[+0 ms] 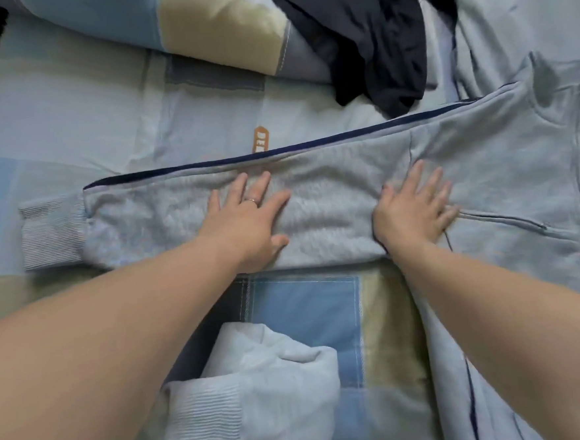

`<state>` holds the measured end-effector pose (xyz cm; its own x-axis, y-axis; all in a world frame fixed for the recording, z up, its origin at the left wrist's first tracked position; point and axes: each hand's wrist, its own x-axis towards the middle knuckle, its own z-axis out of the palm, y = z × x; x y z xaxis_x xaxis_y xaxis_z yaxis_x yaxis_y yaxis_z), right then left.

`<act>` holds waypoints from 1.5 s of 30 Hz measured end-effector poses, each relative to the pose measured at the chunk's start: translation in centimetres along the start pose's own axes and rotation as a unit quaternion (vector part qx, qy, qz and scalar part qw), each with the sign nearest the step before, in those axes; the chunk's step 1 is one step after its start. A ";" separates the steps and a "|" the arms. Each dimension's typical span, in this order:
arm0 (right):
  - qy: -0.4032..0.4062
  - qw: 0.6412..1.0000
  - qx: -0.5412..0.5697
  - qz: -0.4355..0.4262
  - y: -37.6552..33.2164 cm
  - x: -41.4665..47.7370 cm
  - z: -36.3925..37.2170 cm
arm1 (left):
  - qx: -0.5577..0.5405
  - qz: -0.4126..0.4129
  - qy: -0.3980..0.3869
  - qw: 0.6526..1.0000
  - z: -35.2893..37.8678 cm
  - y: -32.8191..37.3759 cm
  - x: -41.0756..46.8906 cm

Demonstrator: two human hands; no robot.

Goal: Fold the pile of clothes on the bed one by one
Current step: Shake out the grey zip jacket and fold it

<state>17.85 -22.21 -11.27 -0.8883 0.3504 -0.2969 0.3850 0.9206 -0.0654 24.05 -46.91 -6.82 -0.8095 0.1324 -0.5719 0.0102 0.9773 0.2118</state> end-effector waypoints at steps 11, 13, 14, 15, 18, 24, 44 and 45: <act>-0.353 0.823 0.179 -0.407 -0.7 -6.2 -4.5 | -0.024 -0.268 -0.004 0.963 -0.3 5.3 -1.4; -0.331 0.829 0.266 -0.365 4.5 -4.9 -7.4 | -0.040 -0.275 0.032 0.960 0.2 10.1 -1.4; -0.299 0.845 0.264 -0.356 7.8 -3.8 -8.3 | -0.042 -0.266 0.053 0.962 0.6 12.6 -1.6; -0.271 0.864 0.243 -0.349 11.5 -2.4 -9.2 | -0.044 -0.256 0.073 0.963 0.9 15.4 -1.8; -0.204 0.919 0.135 -0.310 23.9 2.6 -10.7 | -0.060 -0.215 0.114 0.968 2.4 24.3 -2.0; -0.157 0.958 -0.065 -0.232 42.1 5.7 -8.8 | -0.039 -0.079 0.088 0.992 10.8 39.2 -0.8; -0.372 0.842 -0.154 -0.359 55.9 -2.5 -10.8 | -0.001 -0.034 -0.093 0.995 19.6 52.8 -13.0; -0.419 0.830 -0.136 -0.342 56.7 -2.8 -12.0 | 0.007 -0.053 -0.098 0.994 18.7 54.2 -13.4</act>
<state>39.20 31.08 -2.68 -0.3448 -0.4088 -0.8450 -0.3108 0.8991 -0.3081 46.44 7.32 -2.47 -0.6764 0.0568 -0.7344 -0.0596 0.9895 0.1314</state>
